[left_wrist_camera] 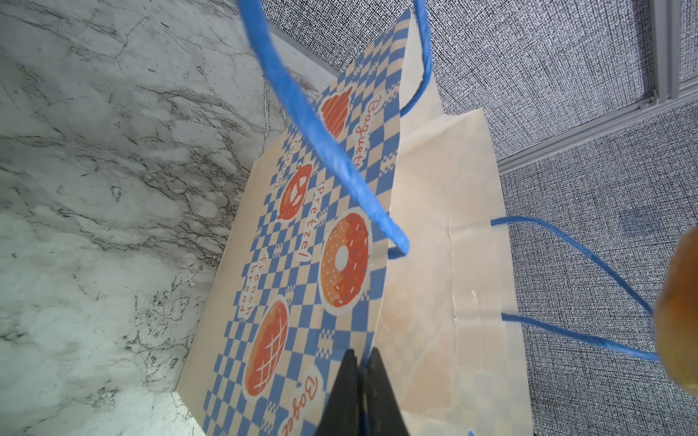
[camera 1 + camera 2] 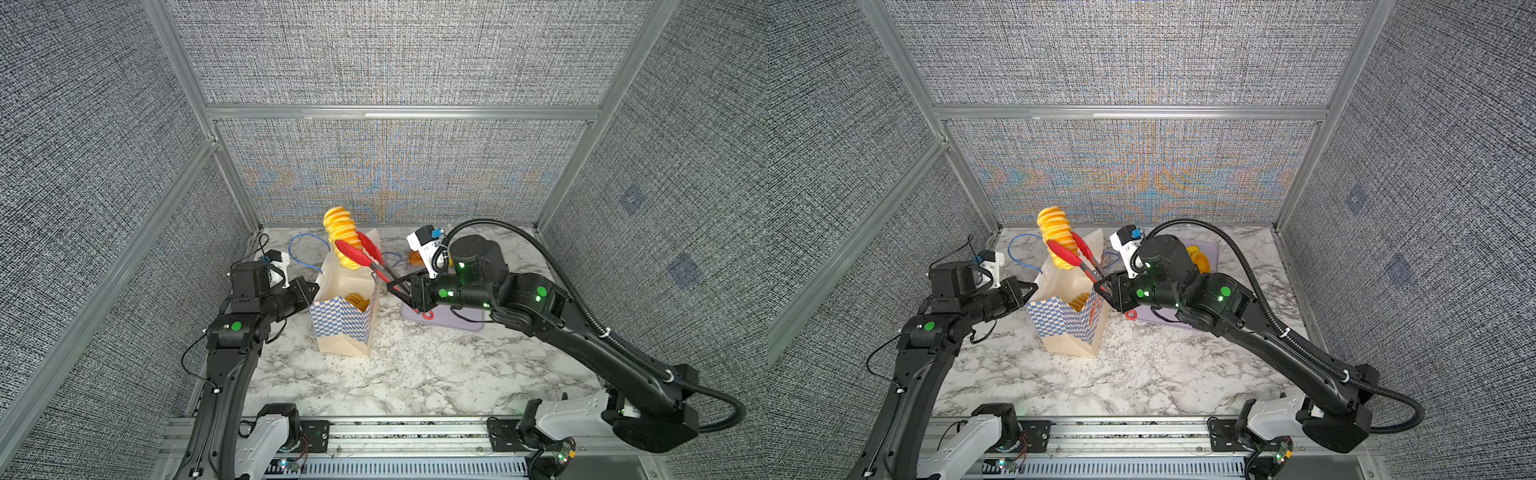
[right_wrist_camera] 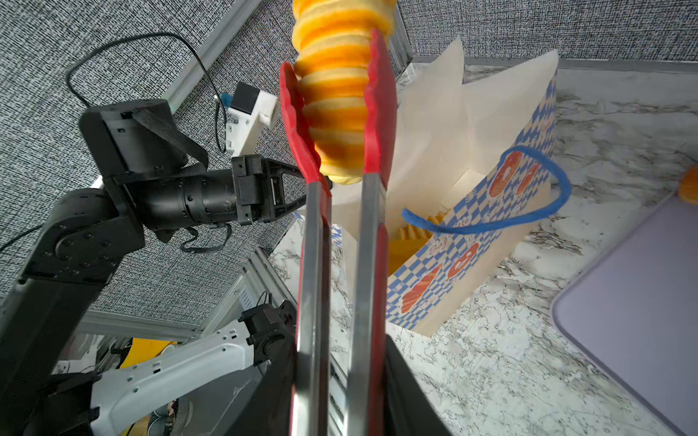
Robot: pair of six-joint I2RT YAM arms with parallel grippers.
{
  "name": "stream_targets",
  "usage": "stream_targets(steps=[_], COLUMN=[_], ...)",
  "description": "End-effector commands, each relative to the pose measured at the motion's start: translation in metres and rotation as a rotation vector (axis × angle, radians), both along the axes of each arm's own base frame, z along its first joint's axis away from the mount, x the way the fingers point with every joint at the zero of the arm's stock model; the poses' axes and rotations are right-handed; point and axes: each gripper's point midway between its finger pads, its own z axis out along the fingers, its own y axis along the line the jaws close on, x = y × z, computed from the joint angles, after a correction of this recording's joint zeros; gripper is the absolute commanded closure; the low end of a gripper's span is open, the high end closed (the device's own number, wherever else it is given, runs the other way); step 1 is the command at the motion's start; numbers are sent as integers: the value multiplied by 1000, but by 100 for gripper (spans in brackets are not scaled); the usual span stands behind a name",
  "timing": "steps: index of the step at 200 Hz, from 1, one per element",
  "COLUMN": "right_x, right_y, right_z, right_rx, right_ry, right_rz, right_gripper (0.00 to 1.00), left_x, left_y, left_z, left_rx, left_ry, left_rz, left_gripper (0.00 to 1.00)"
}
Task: Pack bread into a paper bag
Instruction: Place the bread in the paper bag.
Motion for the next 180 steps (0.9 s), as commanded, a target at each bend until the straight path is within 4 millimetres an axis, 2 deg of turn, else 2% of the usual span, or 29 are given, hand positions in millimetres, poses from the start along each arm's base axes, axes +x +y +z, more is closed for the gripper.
stream_targets(steps=[1, 65, 92, 180], right_x=[3, -1, -2, -1], right_y=[2, -6, -8, -7], right_z=[1, -19, -25, -23], right_rx=[0, -49, -61, -52], right_ry=[-30, -12, -5, -12], right_rz=[-12, -33, -37, -37], right_gripper=[65, 65, 61, 45], left_x=[1, 2, 2, 0], left_y=[-1, -1, -1, 0], left_z=[2, 1, 2, 1], left_rx=[-1, -1, -3, 2], left_ry=[-13, -12, -13, -14], left_rz=[-9, -6, -5, -3], left_gripper=[93, 94, 94, 94])
